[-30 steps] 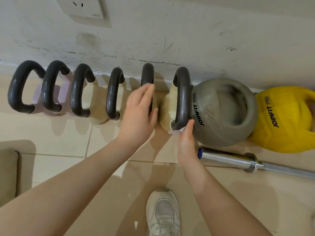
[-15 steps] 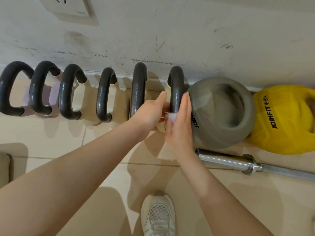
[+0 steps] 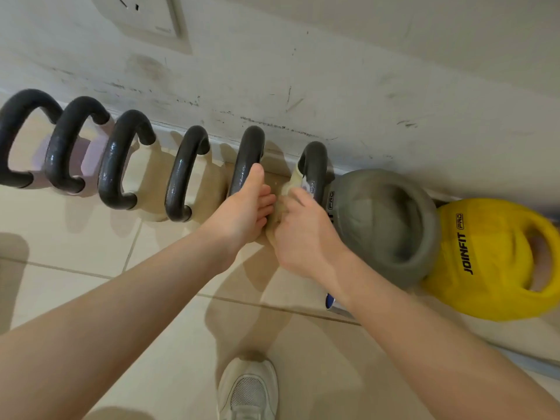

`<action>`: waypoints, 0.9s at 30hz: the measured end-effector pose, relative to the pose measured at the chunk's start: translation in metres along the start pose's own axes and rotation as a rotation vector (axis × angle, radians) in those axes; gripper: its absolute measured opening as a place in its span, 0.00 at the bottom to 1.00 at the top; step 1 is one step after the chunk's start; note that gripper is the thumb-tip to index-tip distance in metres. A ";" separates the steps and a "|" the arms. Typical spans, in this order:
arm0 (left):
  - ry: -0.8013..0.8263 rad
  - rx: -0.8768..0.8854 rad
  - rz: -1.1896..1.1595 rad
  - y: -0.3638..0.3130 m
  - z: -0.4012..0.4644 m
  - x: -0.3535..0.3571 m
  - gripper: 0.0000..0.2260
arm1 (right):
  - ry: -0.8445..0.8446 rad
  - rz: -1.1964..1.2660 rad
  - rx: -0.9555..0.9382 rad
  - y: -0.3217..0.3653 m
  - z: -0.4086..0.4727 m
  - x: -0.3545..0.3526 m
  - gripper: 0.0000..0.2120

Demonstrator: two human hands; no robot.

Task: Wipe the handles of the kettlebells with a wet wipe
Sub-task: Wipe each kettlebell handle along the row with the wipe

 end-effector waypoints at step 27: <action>0.249 0.180 0.369 -0.003 -0.037 -0.031 0.14 | -0.881 1.595 0.834 0.026 -0.020 -0.048 0.14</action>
Point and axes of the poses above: each hand's wrist, its own z-axis towards the middle knuckle, its own x-axis out of the palm, y = z × x, the point moved 2 cm from there along z, towards the middle knuckle, and after that the axes turned 6 degrees about z, right-handed, at the moved point
